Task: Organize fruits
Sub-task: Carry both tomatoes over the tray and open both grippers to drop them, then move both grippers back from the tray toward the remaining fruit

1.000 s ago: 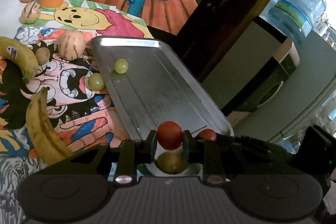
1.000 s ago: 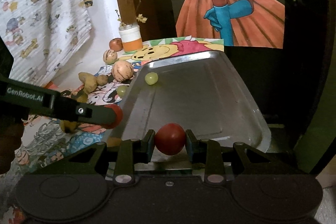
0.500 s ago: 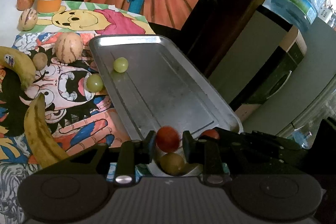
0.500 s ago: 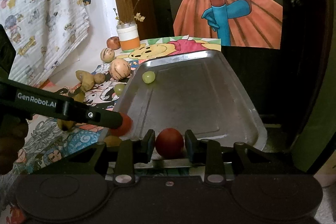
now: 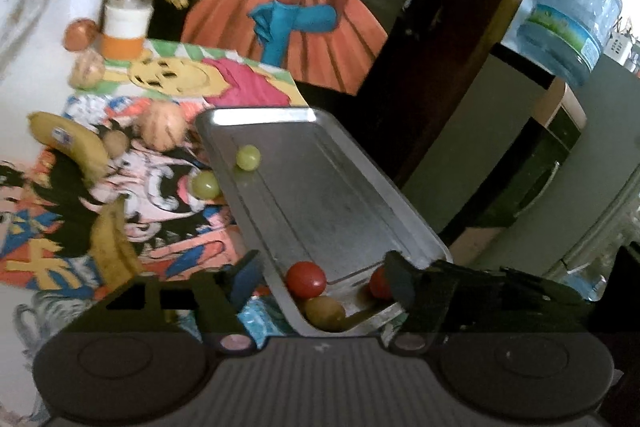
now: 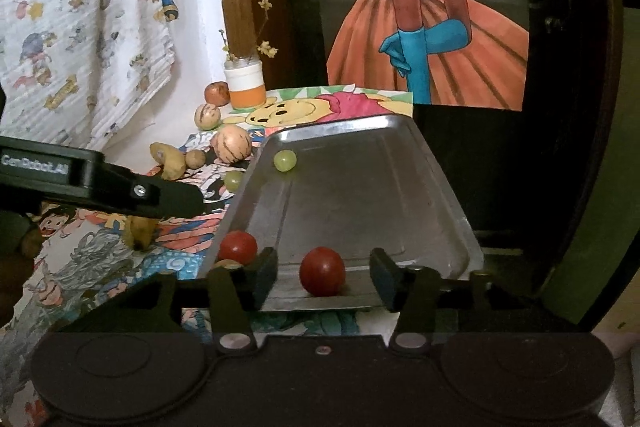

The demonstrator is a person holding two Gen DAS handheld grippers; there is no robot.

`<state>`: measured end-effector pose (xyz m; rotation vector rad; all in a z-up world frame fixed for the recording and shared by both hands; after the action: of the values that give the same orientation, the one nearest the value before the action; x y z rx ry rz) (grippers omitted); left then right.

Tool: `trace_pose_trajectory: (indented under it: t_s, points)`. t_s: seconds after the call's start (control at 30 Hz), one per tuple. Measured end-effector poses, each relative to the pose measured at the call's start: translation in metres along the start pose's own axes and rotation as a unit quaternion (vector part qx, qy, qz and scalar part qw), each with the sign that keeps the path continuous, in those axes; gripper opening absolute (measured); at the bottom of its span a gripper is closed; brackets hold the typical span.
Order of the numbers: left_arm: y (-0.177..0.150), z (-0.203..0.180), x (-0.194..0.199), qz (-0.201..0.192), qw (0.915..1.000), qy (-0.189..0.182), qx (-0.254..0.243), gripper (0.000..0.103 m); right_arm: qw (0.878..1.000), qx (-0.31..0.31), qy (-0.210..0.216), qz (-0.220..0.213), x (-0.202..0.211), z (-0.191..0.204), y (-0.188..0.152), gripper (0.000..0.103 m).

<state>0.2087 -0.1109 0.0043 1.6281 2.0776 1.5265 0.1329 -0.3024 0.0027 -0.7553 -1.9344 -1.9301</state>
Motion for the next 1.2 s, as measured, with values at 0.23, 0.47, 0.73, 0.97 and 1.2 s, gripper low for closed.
trace_pose_trajectory:
  t_s: [0.23,0.47,0.73,0.97,1.2]
  points:
    - [-0.009,-0.006,0.042,-0.046,0.9967,0.064,-0.018,0.101,1.0,0.014,0.012,-0.005,0.022,0.01,0.004,0.087]
    - [-0.026,-0.013,0.075,-0.047,0.9895,0.129,-0.044,0.102,0.998,0.022,0.048,0.017,0.046,0.023,0.006,0.102]
    - [-0.056,-0.006,0.099,-0.016,0.9819,0.185,-0.039,0.102,0.994,0.046,0.064,0.073,0.056,0.041,-0.004,0.102]
    - [-0.081,0.005,0.12,-0.002,0.9754,0.22,-0.019,0.103,0.991,0.054,0.062,0.109,0.057,0.051,-0.012,0.102]
    - [-0.081,0.017,0.139,-0.001,0.9699,0.244,0.008,0.103,0.978,0.026,0.127,0.166,0.06,0.065,0.003,0.102]
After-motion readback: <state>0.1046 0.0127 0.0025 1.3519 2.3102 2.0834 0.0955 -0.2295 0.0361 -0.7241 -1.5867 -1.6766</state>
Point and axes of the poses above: each gripper's, at about its wrist camera, not at the fingertips, and x roughly against the way its jaws point, z to its left, y to its top, the point moved 5 cm from there along -x, roughly the way its jaws point, and after that the axes turned 13 degrees about -y, right-handed, at the moved point
